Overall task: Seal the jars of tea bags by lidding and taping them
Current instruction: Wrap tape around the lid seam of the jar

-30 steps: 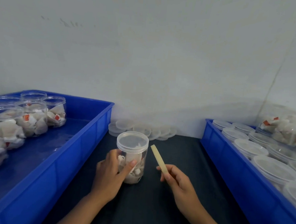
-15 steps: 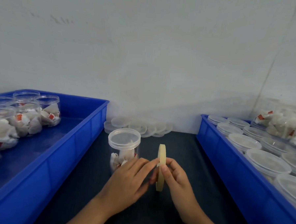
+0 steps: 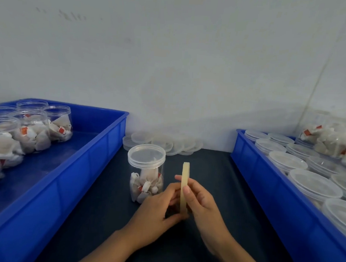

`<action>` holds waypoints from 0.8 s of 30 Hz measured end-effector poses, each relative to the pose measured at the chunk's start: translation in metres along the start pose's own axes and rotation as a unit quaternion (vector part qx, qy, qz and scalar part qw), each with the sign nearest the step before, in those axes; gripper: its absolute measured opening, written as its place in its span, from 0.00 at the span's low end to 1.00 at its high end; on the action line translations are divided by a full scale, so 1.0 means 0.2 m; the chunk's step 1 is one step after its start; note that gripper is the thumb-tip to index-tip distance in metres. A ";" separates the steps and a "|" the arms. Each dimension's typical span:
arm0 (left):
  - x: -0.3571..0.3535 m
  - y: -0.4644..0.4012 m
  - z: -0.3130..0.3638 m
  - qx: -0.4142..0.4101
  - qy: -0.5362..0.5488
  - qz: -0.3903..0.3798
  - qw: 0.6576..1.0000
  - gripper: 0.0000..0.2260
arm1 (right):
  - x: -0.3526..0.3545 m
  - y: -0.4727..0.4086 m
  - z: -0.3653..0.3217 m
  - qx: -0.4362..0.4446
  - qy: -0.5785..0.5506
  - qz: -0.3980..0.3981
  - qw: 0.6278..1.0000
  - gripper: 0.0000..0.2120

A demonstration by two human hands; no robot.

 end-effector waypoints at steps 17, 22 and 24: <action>0.02 0.01 -0.01 0.000 -0.045 0.028 0.999 0.22 | 0.03 0.01 0.00 0.001 -0.051 0.005 0.999 0.17; 0.01 0.02 -0.02 0.077 0.131 -0.055 0.987 0.23 | 0.03 0.01 0.00 0.029 -0.039 -0.019 0.999 0.11; 0.02 0.02 -0.02 0.104 0.260 -0.060 0.958 0.20 | 0.01 0.02 0.00 0.062 0.042 -0.097 0.993 0.06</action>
Point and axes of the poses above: each hand's wrist, its own y-axis away from the middle knuckle, its own x-axis out of the back of the hand, z = x × y, the point moved 4 cm from there along -y, towards the middle knuckle, and after that the axes turned 6 degrees about x, right-handed, at the moved point
